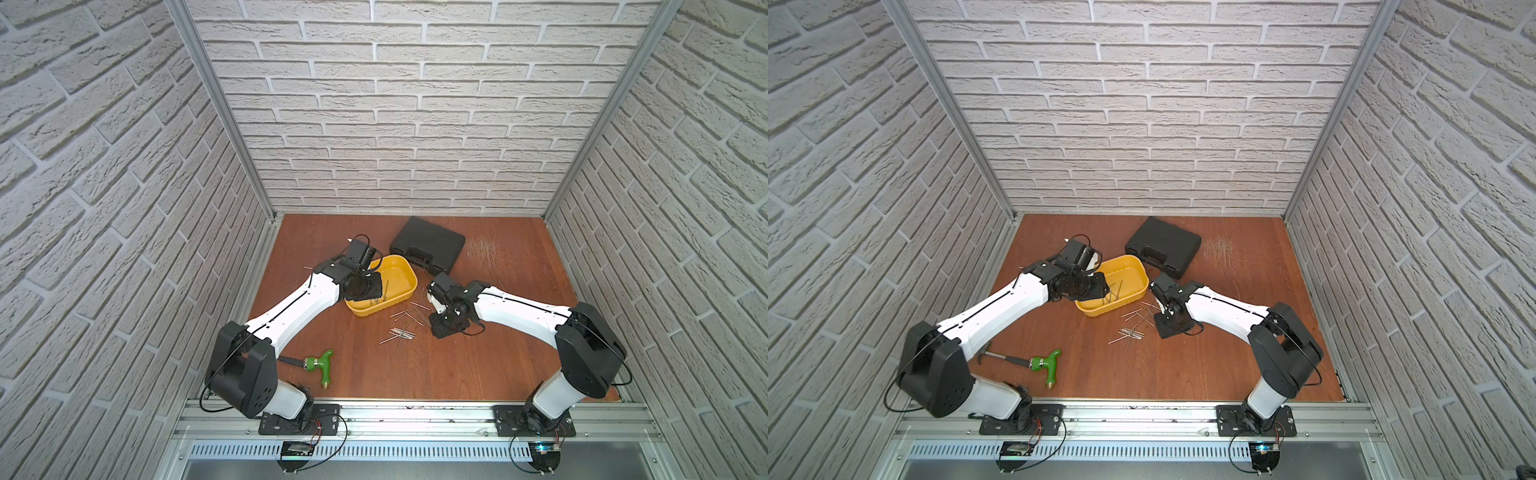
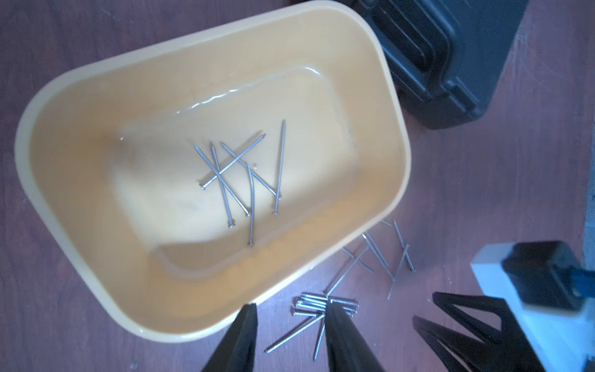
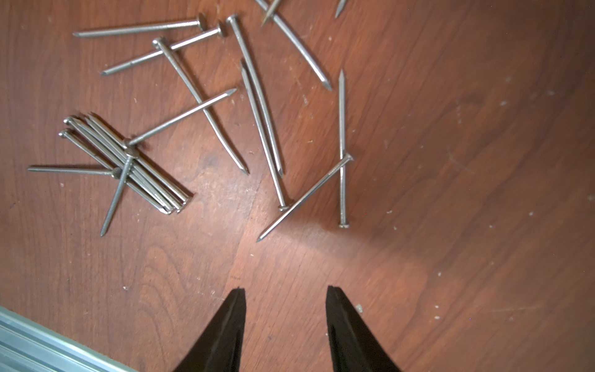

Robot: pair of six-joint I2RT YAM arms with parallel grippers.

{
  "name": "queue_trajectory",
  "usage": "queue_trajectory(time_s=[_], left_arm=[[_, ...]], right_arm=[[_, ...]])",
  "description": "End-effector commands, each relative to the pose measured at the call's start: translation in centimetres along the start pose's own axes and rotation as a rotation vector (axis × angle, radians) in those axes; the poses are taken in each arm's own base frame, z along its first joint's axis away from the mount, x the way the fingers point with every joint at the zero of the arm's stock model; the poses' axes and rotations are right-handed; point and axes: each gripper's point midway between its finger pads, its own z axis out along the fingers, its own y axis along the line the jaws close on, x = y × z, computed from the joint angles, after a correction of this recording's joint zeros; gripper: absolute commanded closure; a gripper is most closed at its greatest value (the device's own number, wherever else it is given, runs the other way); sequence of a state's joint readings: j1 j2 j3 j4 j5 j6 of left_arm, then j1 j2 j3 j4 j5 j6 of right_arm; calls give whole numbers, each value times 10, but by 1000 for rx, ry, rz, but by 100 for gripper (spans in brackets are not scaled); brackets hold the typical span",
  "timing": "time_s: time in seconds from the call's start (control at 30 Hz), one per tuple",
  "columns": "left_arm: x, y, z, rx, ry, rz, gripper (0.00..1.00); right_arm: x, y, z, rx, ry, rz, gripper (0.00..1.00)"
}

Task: Put the nails on the desktop into the storage box
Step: Place the nail in the storage box.

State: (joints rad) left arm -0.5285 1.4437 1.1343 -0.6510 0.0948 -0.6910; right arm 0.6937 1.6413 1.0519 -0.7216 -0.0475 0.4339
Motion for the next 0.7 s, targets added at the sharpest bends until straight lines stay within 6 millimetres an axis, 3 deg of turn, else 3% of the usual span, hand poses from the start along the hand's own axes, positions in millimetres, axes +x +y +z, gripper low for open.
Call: queue_trajectory(time_s=[0.0,0.23,0.67], left_arm=[[15,7,-8,-14,22,28,58],[26,11,-10,-4,26,32,57],[28,11,-8,2,39,46,56]], right_arm=[[-3,6,6,10,-5,16,54],[-10,4,16,52,-1,16,54],[-24,0,38,109,9,27,57]])
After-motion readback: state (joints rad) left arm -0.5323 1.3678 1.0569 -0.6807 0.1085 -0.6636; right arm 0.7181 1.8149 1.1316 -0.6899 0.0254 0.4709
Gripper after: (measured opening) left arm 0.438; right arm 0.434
